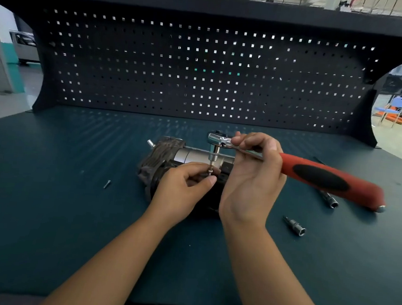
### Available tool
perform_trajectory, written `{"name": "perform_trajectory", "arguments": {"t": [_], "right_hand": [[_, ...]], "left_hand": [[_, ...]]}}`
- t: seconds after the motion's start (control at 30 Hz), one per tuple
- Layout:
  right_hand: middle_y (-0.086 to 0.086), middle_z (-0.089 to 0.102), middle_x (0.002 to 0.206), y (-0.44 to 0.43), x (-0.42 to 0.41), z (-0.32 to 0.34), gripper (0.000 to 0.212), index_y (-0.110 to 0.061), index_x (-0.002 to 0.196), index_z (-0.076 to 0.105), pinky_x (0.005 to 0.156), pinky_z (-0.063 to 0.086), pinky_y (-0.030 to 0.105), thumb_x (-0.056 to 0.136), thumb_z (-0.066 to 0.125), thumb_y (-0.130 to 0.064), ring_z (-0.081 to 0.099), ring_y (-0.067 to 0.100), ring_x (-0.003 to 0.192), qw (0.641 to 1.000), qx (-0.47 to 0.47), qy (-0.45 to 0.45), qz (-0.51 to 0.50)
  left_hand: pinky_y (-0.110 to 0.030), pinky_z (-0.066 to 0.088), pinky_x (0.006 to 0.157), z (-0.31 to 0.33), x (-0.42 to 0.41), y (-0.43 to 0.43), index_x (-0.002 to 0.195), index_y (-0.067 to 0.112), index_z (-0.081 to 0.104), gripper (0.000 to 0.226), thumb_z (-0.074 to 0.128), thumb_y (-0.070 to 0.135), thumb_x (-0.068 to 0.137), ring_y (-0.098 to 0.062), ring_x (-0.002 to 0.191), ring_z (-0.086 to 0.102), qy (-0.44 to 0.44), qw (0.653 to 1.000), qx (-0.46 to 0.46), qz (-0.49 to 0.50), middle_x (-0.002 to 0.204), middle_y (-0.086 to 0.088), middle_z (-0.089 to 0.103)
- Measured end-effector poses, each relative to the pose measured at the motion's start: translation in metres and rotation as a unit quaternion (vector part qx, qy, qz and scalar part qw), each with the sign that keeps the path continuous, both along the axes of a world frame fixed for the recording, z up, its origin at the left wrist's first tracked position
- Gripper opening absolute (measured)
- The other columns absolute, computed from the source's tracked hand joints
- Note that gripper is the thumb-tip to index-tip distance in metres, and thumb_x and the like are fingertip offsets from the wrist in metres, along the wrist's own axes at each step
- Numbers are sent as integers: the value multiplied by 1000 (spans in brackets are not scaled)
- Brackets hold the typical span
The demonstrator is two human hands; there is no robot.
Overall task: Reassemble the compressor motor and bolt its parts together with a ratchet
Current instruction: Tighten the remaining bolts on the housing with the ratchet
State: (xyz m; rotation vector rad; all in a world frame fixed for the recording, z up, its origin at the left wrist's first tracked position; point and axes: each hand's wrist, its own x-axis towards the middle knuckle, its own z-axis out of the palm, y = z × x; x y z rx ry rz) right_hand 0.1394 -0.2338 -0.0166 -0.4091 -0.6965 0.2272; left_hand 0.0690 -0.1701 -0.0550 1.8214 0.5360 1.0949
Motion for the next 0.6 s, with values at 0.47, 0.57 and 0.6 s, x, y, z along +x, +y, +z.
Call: {"name": "perform_trajectory", "arguments": {"t": [0.47,0.57,0.6], "right_hand": [[-8,59,74,-6,5,-3,20,-28,64,58,83,47,27,83,52,-34,60,15,84,996,-60,-64,11],[2,57,72,-9,24,4,25,-13,72,55,82,52,31,85,57,-35,65,20,83,990,-32,25,134],[4,59,71,-9,32,6,26,-11,76,55,80,54,31,83,55,-36,67,22,83,983,-32,48,172]], "left_hand": [[-9,44,56,33,13,13,79,21,70,12,65,12,85,6,61,60,-62,996,-48,-48,64,12,69],[-9,42,55,27,14,15,73,24,69,18,61,21,89,6,59,55,-60,996,-33,-60,63,11,67],[-9,42,56,26,14,15,72,24,70,19,60,22,89,7,59,55,-65,995,-32,-62,64,11,68]]}}
